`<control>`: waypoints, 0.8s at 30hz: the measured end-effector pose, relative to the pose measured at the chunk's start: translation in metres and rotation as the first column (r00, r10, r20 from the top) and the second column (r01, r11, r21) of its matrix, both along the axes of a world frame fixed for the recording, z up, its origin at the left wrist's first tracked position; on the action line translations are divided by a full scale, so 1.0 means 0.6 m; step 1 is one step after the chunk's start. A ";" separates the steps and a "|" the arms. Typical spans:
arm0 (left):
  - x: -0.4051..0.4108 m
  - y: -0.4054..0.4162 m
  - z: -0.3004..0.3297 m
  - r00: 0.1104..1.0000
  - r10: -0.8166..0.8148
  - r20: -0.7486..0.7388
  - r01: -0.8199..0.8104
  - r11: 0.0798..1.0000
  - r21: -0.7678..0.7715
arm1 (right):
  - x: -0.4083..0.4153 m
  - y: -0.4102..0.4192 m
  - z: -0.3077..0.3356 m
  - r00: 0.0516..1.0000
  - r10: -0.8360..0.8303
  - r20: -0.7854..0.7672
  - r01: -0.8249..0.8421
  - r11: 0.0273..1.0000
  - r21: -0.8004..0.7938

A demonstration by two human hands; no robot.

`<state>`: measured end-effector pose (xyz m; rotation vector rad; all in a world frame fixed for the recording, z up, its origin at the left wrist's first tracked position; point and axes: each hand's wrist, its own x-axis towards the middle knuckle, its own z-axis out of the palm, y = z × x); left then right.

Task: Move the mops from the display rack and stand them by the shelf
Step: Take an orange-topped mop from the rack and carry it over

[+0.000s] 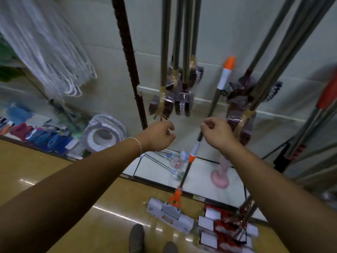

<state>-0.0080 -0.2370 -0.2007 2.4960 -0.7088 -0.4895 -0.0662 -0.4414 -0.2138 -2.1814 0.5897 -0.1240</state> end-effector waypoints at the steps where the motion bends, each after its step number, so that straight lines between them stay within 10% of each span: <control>1: 0.003 -0.009 -0.020 1.000 -0.015 -0.024 0.015 1.000 0.010 | 0.006 0.001 -0.018 1.000 -0.024 -0.019 0.024 1.000 0.018; 24: 0.091 -0.012 -0.267 0.980 -0.078 -0.184 0.092 0.994 0.067 | 0.197 -0.068 -0.244 0.918 -0.386 -0.088 0.393 0.913 0.104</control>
